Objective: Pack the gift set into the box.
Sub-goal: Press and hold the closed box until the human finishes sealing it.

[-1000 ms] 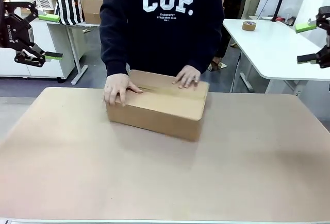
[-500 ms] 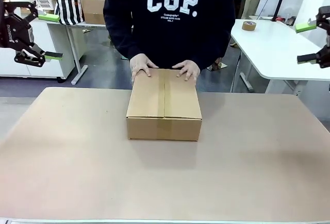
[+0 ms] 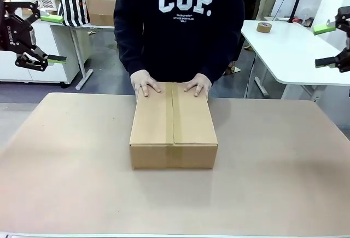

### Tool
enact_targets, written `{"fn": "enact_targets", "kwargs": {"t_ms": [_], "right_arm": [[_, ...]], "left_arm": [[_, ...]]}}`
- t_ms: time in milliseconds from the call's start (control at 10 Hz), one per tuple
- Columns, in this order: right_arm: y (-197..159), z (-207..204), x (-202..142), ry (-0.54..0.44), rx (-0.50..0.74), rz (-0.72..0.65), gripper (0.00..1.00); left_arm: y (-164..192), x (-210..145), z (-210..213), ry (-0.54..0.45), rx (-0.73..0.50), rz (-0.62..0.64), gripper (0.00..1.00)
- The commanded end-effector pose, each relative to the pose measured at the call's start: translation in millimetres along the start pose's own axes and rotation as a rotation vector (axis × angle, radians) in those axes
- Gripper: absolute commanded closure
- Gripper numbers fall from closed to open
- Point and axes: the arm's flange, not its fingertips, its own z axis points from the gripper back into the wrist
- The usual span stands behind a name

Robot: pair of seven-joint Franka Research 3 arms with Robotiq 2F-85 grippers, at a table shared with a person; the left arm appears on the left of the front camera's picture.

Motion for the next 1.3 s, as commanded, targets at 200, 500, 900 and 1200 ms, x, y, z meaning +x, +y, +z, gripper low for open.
{"fn": "enact_targets", "kwargs": {"t_ms": [200,500,900,1200], "right_arm": [[5.0,-0.6,3.7,-0.002,0.020,-0.006,0.00],[5.0,-0.6,3.7,-0.002,0.020,-0.006,0.00],[5.0,-0.6,3.7,-0.002,0.020,-0.006,0.00],[0.0,0.0,0.0,0.000,0.000,0.000,0.00]], "left_arm": [[-1.2,-0.4,-0.7,0.000,-0.022,-0.001,0.00],[-1.2,-0.4,-0.7,0.000,-0.022,-0.001,0.00],[-1.2,-0.4,-0.7,0.000,-0.022,-0.001,0.00],[0.0,0.0,0.0,0.000,0.000,0.000,0.00]]}}
